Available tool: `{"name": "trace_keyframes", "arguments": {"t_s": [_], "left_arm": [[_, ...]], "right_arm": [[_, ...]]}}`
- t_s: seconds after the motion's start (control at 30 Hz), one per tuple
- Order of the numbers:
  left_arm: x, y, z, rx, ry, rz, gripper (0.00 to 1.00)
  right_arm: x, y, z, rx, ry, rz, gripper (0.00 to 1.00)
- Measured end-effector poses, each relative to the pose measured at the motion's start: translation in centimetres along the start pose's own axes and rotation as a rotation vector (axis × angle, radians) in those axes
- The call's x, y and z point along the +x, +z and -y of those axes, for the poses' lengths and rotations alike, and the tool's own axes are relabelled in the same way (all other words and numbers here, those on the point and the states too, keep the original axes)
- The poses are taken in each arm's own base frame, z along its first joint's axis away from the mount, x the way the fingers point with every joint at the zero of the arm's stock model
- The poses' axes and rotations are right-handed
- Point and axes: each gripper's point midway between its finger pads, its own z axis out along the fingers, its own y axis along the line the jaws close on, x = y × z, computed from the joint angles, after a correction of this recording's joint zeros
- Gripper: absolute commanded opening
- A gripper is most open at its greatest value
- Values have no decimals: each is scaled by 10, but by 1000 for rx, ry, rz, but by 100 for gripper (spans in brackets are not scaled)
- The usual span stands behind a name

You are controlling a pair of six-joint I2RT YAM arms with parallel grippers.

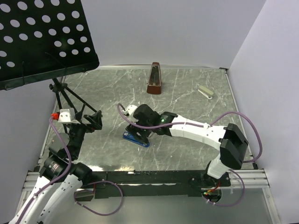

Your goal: Load the staples into the stapler

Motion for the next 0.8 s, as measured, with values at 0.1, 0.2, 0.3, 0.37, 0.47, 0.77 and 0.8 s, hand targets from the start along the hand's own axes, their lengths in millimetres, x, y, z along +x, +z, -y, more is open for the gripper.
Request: {"name": "trace_keyframes", "arguments": {"t_s": [0.1, 0.2, 0.3, 0.37, 0.47, 0.77, 0.8], "left_arm": [[1, 1, -1, -1, 2, -2, 99], [0, 1, -2, -1, 3, 0, 99], [0, 2, -4, -1, 1, 1, 99], [-1, 2, -4, -1, 1, 3, 100], [-3, 1, -4, 3, -1, 9, 99], [-7, -2, -2, 21, -7, 24, 99], [-7, -2, -2, 22, -7, 24, 99]], "right_arm": [[1, 9, 0, 0, -2, -26, 81], [16, 23, 0, 0, -6, -92, 81], [36, 36, 0, -1, -10, -170, 79], [45, 42, 0, 0, -11, -206, 77], [53, 49, -1, 0, -12, -235, 72], [46, 62, -2, -1, -22, -247, 14], [45, 62, -2, -1, -19, -248, 13]]}}
